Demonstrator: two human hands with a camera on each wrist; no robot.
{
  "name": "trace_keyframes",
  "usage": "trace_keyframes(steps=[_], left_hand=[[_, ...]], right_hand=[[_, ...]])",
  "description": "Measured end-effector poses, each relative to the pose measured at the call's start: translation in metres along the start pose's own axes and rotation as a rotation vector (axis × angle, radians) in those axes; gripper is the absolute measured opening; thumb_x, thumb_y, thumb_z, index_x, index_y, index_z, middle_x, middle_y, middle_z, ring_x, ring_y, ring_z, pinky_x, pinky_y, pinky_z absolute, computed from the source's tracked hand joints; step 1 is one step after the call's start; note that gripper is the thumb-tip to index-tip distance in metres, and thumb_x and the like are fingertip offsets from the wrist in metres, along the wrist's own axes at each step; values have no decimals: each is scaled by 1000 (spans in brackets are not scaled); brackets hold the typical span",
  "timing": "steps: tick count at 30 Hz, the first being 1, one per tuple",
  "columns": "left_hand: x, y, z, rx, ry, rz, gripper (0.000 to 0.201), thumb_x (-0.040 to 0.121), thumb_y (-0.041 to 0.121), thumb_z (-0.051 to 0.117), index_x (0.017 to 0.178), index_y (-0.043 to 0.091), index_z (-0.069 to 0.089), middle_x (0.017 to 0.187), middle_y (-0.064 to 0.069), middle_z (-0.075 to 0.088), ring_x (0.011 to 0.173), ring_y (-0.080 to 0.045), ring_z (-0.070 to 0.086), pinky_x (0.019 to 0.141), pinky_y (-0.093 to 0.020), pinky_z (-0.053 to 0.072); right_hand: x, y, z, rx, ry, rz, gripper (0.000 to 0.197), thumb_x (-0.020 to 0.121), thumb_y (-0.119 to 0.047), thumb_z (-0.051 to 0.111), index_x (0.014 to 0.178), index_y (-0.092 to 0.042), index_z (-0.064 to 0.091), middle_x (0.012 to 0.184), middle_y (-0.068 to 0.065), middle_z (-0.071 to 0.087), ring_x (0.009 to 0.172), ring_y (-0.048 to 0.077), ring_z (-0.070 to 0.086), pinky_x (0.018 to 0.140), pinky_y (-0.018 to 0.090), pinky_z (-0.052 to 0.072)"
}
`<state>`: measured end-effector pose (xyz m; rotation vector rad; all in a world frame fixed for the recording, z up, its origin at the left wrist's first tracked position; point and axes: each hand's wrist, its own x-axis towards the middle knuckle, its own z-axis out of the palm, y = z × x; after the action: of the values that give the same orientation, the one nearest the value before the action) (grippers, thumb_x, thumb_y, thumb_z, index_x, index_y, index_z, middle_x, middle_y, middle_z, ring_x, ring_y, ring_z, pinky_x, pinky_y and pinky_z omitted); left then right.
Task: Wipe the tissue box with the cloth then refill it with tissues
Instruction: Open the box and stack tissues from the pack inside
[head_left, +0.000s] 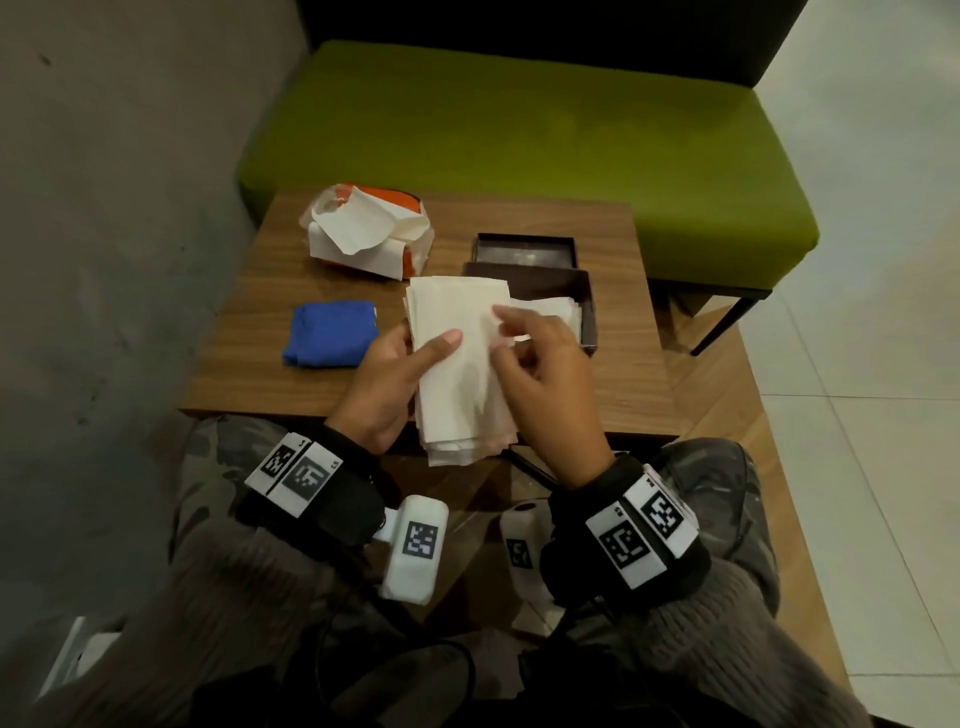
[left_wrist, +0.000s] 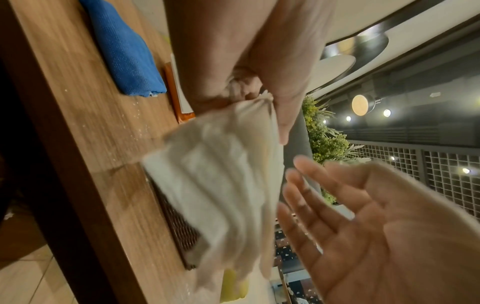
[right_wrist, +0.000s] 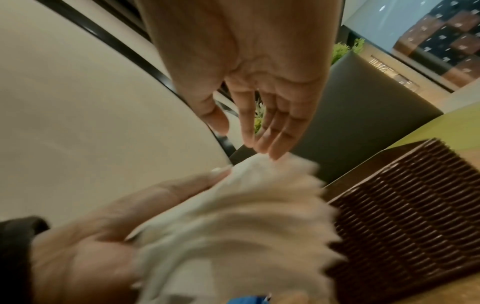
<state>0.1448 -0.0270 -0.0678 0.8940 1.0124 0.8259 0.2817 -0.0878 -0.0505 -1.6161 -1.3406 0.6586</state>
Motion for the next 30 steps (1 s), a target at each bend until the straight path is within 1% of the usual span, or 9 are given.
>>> trace_keyframes(steps=[3,5,9,12,15,20,22,26,30], left_hand=[[-3,9,-3,-67,8,14,47,83,25,63,126,10,53,114,-9,68,100,-21,68,76,-32,57],[-7,16,-2,-98,-32,28,55,76,29,65,126,10,52,112,-8,69,99,-20,68,72,-31,57],[-14,12,16,0,-137,-13,47,79,25,65,123,14,54,113,-8,69,104,-22,66,83,-38,57],[-17,4,18,83,-184,-46,34,87,21,61,120,20,55,114,-7,68,105,-23,65,89,-41,54],[-16,3,11,102,-181,-46,46,83,25,63,127,18,50,118,-8,66,108,-25,64,92,-45,52],[-14,7,14,312,-164,34,39,83,20,67,119,20,55,108,-4,69,97,-19,68,85,-40,55],[-12,15,7,384,-181,48,40,81,20,69,119,21,56,106,-4,70,95,-19,69,81,-38,56],[-11,23,-1,588,-311,47,33,80,18,71,110,24,60,96,3,71,82,-7,70,65,-19,54],[-10,18,-7,533,-239,17,35,76,23,74,108,18,62,97,-4,73,87,-17,70,75,-31,57]], right_hand=[[9,8,-13,195,90,200,37,95,-41,52,127,-23,57,122,-5,56,102,0,56,87,15,47],[13,9,-17,388,27,380,39,88,-58,49,116,-31,58,121,-5,61,111,9,58,100,32,47],[11,-5,-8,749,-210,492,51,89,-60,43,115,-21,64,109,8,72,101,24,69,92,44,54],[7,-9,-2,784,-228,511,53,84,-57,50,114,-17,65,109,11,72,101,27,69,92,44,55],[6,-8,-2,822,-241,501,62,80,-60,50,123,-16,61,115,12,70,106,28,68,94,46,53],[6,-5,4,676,-174,464,41,88,-41,65,121,-17,62,113,9,70,103,23,69,92,44,55],[10,2,-7,589,-155,405,51,81,-33,75,126,-18,57,114,6,68,103,21,68,88,40,57],[21,11,-27,242,-283,303,42,75,-21,80,114,-17,64,102,7,70,96,20,68,86,43,57],[22,14,-36,150,-318,280,18,86,-16,70,102,-9,68,100,10,72,95,26,69,83,43,57]])
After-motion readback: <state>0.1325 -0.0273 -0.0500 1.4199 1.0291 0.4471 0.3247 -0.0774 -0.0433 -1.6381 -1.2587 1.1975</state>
